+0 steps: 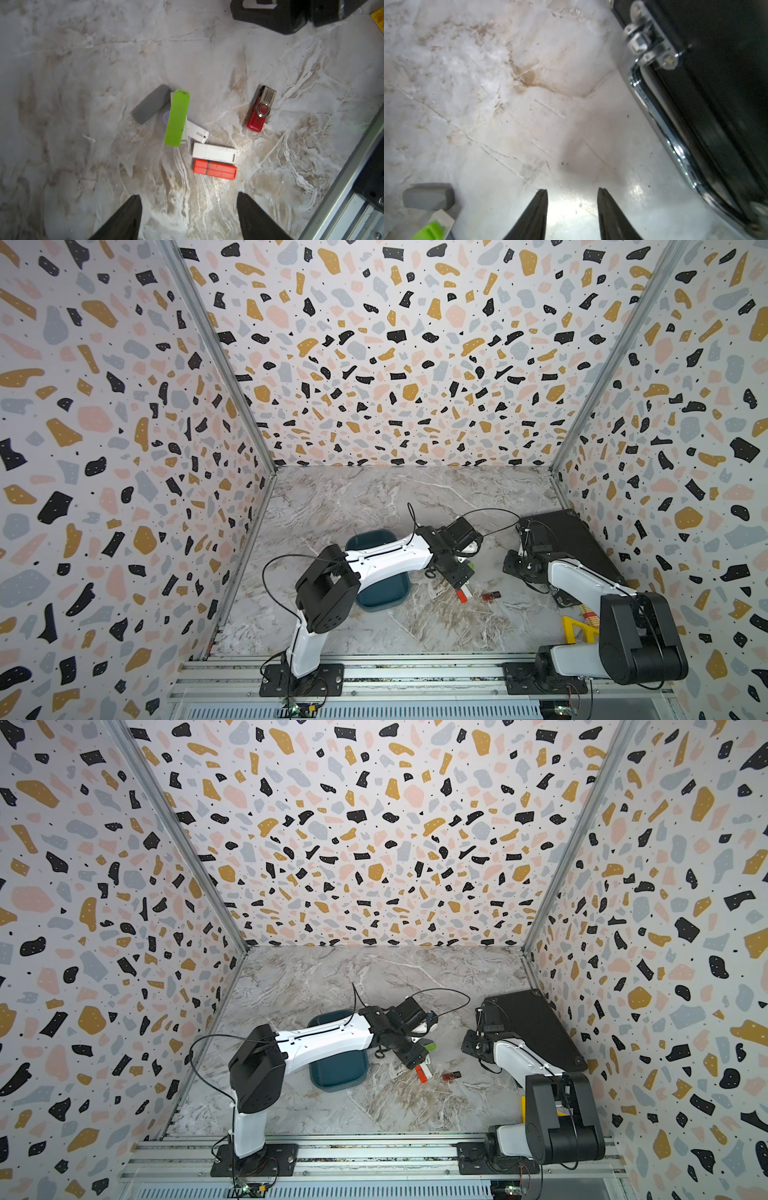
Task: Put the usb flash drive into the storage box
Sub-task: Pick up the USB flash from the center of the board.
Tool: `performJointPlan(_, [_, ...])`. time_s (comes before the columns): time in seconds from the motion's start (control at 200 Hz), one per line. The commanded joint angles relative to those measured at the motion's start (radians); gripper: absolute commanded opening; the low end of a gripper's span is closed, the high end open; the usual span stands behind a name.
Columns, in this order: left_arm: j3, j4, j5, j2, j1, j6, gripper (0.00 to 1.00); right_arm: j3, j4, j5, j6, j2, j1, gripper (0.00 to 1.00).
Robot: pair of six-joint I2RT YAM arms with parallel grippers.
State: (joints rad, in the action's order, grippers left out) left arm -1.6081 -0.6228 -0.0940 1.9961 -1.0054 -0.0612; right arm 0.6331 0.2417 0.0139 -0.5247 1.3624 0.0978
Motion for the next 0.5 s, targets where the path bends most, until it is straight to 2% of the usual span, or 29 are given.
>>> performJointPlan(0.0, [-0.067,-0.009,-0.051,0.043,-0.004,0.089,0.73,0.002,-0.024,-0.010,-0.014,-0.002,-0.004,0.44])
performJointPlan(0.165, [-0.181,-0.071,-0.036,0.152,-0.004,0.131,0.65,-0.006,-0.036,-0.025,-0.015,0.005,-0.003,0.44])
performJointPlan(0.496, [-0.249,-0.078,0.012,0.243,0.000,0.150,0.57,-0.004,-0.050,-0.045,-0.015,0.024,-0.003,0.44])
